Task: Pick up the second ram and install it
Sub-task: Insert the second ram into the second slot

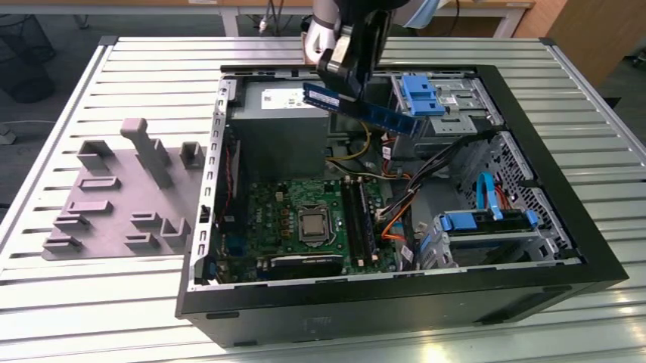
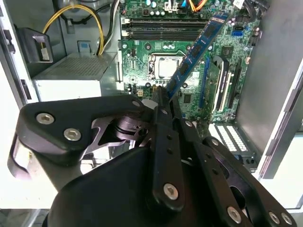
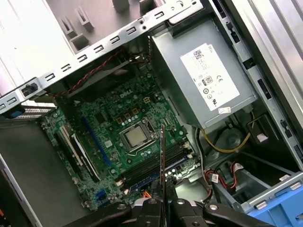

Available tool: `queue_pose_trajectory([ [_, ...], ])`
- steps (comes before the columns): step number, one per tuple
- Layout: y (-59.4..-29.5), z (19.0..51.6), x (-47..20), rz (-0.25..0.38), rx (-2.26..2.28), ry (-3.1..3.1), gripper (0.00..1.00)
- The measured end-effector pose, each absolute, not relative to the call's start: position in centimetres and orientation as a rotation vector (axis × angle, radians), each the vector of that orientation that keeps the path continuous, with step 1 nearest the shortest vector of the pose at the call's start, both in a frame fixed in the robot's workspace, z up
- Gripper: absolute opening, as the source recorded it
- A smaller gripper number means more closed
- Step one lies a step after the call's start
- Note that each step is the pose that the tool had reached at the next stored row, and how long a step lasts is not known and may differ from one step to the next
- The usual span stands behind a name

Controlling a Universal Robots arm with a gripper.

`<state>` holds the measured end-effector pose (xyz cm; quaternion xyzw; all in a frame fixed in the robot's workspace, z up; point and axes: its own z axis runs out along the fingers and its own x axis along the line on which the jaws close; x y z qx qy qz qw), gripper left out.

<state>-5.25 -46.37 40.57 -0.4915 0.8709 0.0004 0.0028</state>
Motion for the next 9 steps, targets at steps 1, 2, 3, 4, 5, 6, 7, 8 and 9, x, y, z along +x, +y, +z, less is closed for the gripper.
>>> queue_pose_trajectory([
  [1, -46.37, 40.55, -5.25, 0.001, -1.523, 2.741, 0.14],
  [2, -46.37, 40.53, -5.25, 0.000, -1.502, 2.753, 0.14],
  [3, -46.37, 40.51, -5.25, -0.001, -1.482, 2.764, 0.14],
  [4, -46.37, 40.48, -5.25, -0.002, -1.460, 2.776, 0.14],
  [5, -46.37, 40.45, -5.26, -0.003, -1.438, 2.788, 0.14],
  [6, -46.37, 40.43, -5.25, -0.004, -1.415, 2.800, 0.14],
  [7, -46.37, 40.40, -5.25, -0.005, -1.392, 2.812, 0.14],
  [8, -46.37, 40.37, -5.25, -0.006, -1.369, 2.824, 0.14],
  [9, -46.37, 40.35, -5.25, -0.007, -1.346, 2.835, 0.14],
])
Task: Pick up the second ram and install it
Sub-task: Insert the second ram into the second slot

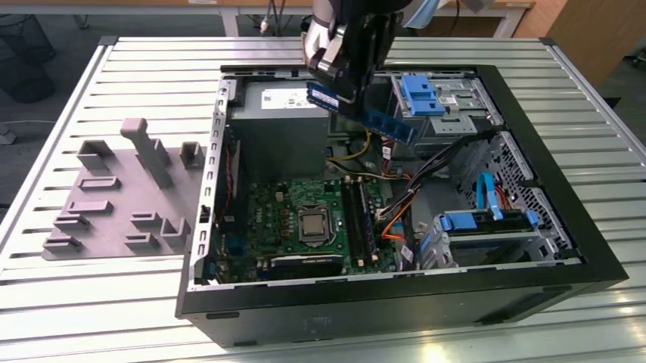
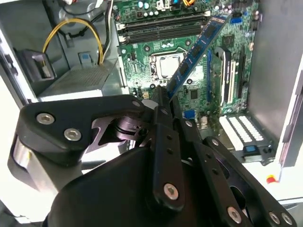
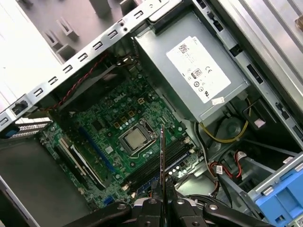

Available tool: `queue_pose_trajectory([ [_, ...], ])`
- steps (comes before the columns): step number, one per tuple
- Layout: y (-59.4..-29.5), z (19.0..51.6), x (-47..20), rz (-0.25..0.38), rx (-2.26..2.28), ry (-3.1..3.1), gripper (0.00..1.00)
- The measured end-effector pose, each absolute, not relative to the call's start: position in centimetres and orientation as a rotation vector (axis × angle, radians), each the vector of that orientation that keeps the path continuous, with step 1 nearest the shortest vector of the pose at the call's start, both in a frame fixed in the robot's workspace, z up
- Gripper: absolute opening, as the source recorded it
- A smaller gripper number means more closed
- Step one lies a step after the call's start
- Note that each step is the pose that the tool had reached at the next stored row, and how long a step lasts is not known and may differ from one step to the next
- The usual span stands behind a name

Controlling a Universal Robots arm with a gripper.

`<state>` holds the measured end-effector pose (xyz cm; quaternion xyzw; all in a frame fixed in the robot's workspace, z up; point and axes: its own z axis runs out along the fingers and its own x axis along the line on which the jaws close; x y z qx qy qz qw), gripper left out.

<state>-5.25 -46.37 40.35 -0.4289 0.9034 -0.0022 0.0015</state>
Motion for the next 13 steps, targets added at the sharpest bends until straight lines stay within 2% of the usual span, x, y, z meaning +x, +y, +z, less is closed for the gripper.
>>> queue_pose_trajectory([
  [13, -46.37, 40.04, -5.25, -0.017, -1.034, 2.967, 0.14],
])
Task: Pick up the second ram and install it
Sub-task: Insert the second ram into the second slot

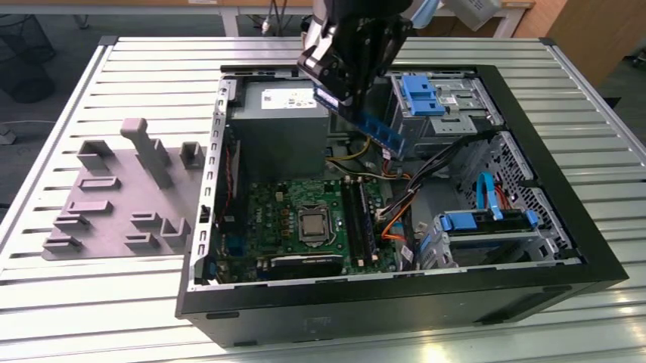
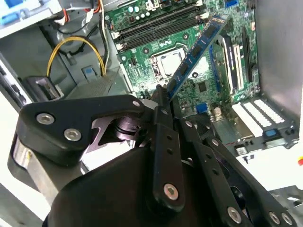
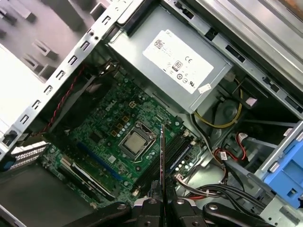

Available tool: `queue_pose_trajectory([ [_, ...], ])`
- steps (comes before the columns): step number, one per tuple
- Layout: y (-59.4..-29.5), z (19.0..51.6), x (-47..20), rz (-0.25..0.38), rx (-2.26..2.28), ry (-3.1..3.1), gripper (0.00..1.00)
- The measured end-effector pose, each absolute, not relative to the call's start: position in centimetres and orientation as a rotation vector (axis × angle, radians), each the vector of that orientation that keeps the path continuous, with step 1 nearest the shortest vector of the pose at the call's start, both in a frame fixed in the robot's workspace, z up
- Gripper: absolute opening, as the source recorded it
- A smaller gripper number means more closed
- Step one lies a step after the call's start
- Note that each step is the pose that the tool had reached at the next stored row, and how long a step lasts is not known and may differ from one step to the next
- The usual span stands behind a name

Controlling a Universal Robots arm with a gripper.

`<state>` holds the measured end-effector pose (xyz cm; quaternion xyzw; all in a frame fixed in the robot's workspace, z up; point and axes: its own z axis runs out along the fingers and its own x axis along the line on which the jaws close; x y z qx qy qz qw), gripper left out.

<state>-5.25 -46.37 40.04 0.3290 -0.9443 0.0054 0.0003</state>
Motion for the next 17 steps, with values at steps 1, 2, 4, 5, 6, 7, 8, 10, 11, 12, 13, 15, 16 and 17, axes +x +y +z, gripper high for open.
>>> queue_pose_trajectory([
  [1, -46.37, 40.01, -5.25, 0.017, 1.011, -2.974, 0.14],
  [2, -46.37, 39.99, -5.26, 0.018, 0.990, -2.981, 0.14],
  [4, -46.37, 39.95, -5.25, 0.018, 0.945, -2.995, 0.14],
  [5, -46.37, 39.93, -5.26, 0.019, 0.924, -3.001, 0.14],
  [6, -46.37, 39.91, -5.26, 0.019, 0.901, -3.008, 0.14],
  [7, -46.37, 39.89, -5.26, 0.019, 0.880, -3.014, 0.14],
  [8, -46.37, 39.87, -5.26, 0.019, 0.858, -3.020, 0.14],
  [10, -46.37, 39.83, -5.26, 0.020, 0.813, -3.032, 0.14],
  [11, -46.37, 39.81, -5.25, 0.020, 0.792, -3.038, 0.14],
  [12, -46.37, 39.80, -5.25, 0.020, 0.771, -3.043, 0.14],
  [13, -46.37, 39.78, -5.26, 0.020, 0.750, -3.048, 0.14],
  [15, -46.37, 39.76, -5.26, 0.020, 0.709, -3.058, 0.14],
  [16, -46.37, 39.75, -5.26, 0.020, 0.688, -3.063, 0.14],
  [17, -46.37, 39.74, -5.26, 0.020, 0.669, -3.067, 0.14],
])
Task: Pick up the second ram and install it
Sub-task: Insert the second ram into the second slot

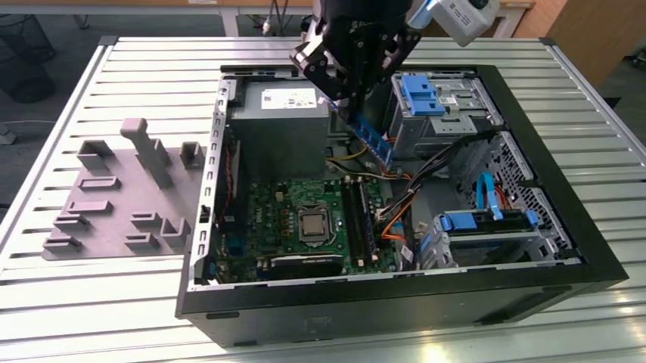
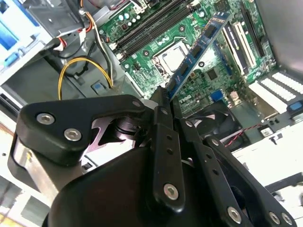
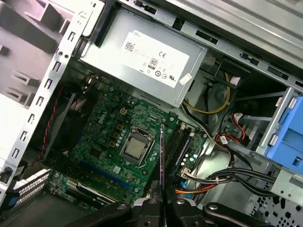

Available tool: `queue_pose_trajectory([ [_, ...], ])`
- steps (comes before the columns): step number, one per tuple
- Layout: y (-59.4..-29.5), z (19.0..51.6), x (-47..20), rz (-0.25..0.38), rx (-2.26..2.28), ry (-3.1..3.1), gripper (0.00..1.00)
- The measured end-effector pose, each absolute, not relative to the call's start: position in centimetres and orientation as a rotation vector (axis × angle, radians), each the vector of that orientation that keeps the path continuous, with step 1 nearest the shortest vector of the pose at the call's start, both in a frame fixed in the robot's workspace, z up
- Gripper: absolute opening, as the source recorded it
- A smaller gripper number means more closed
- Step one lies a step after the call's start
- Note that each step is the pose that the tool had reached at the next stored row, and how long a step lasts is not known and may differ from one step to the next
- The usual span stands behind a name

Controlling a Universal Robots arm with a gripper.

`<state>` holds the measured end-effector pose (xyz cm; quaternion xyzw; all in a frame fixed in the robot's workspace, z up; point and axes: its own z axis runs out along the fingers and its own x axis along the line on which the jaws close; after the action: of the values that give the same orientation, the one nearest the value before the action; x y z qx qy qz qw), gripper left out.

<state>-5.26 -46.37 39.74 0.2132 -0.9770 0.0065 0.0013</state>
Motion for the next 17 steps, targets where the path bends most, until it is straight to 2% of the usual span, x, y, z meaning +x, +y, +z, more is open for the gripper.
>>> queue_pose_trajectory([
  [17, -46.37, 39.46, -5.26, 0.032, 0.355, -3.115, 0.14],
])
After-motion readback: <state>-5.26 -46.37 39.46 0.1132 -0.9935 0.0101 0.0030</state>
